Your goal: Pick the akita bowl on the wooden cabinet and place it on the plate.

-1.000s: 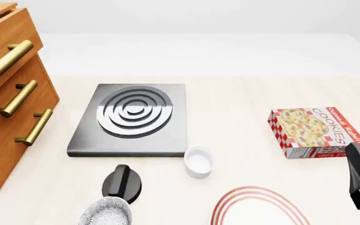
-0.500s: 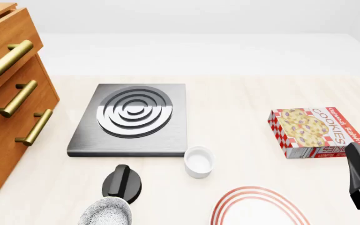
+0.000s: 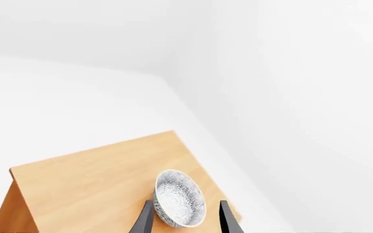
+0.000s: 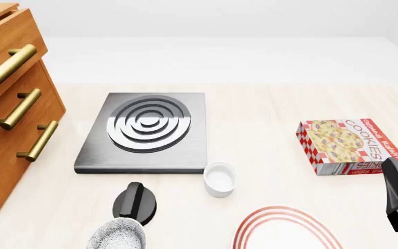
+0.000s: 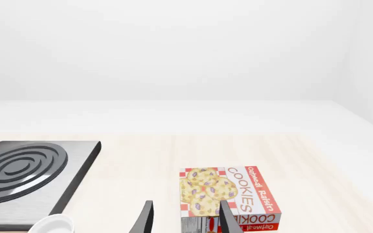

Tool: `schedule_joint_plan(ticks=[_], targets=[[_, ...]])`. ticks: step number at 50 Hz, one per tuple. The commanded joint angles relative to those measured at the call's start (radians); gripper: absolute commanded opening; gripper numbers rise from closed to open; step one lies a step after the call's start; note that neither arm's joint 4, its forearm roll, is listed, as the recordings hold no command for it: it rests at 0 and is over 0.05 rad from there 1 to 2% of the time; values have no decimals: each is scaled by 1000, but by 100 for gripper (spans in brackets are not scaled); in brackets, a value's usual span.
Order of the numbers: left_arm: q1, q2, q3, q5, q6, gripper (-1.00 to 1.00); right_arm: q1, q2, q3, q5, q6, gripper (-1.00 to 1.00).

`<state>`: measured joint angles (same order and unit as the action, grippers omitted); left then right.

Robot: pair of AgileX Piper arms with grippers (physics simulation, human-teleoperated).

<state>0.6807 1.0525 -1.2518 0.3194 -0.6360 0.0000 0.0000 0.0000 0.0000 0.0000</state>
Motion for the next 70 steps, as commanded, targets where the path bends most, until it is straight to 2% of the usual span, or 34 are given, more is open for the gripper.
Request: schedule_joint_plan(ticks=[1,22,50,70], targets=[[8,38,21,-19,6,100,0,0,0,0,0,100],[5,116,25,-42,26,100,0,0,0,0,0,100],[-42,162,10,-40,77,100,0,0,0,0,0,100],[-47,204,13,-61,78,100,0,0,0,0,0,100]])
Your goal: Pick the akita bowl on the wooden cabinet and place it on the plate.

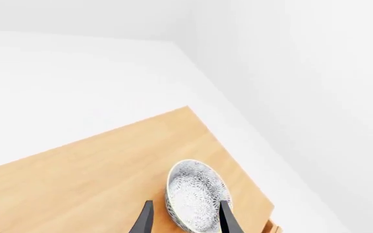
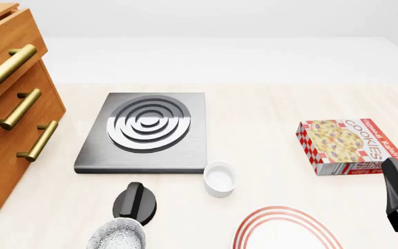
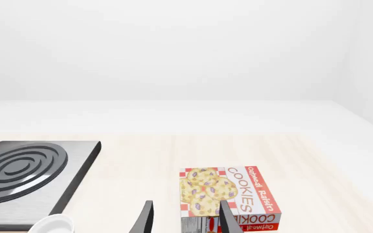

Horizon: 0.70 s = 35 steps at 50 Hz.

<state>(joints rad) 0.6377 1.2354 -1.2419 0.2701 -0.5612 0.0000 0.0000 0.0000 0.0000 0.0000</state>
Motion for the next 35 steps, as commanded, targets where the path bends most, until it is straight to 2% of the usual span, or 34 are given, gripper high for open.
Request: schedule_joint_plan(ticks=[1,35], targets=[[-4,23,4,-14,3,100,0,0,0,0,0,100],[-6,96,12,-58,23,100,0,0,0,0,0,100]])
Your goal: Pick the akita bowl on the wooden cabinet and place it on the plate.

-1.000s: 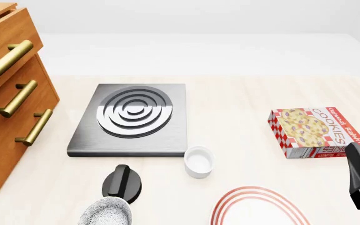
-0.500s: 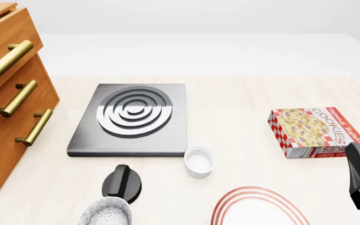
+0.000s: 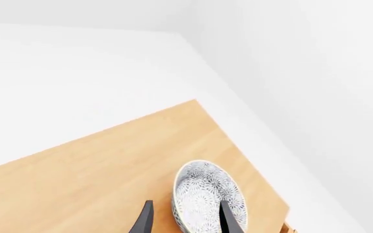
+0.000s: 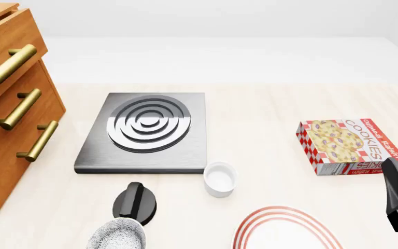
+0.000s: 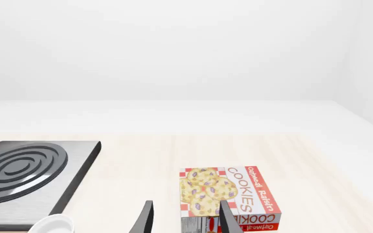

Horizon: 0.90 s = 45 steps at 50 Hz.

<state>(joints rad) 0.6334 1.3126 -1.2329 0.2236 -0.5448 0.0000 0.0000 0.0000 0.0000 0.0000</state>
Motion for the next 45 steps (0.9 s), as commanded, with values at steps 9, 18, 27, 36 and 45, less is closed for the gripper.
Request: schedule_joint_plan(ticks=[9,18,27,36,45], targets=[[-6,34,3,-19,11,100,0,0,0,0,0,100],[-15,46,12,-30,20,100,0,0,0,0,0,100],[-25,54,16,-35,27,100,0,0,0,0,0,100],[-31,63,17,-40,32,100,0,0,0,0,0,100],[-28,66,18,-42,38,100,0,0,0,0,0,100]])
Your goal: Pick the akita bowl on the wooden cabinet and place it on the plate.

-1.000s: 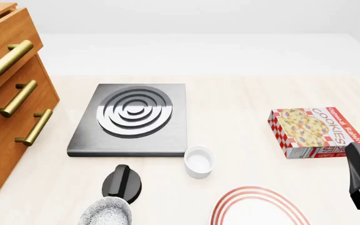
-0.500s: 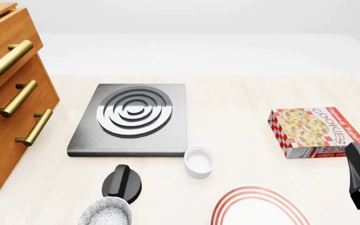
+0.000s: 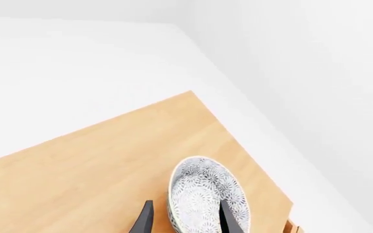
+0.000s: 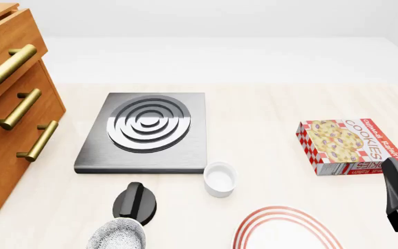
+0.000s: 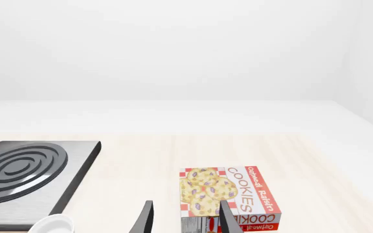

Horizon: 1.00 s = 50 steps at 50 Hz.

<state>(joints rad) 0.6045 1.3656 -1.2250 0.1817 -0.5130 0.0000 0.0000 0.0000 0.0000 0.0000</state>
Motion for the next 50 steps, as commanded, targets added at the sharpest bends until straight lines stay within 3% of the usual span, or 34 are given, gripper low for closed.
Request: schedule_joint_plan(ticks=[1,25,50], targets=[[3,12,9,1,8,-100,0,0,0,0,0,100],[15,-59,-26,71,-44,-100,0,0,0,0,0,100],[-59,-161,-97,183,-133,-100,0,0,0,0,0,100]])
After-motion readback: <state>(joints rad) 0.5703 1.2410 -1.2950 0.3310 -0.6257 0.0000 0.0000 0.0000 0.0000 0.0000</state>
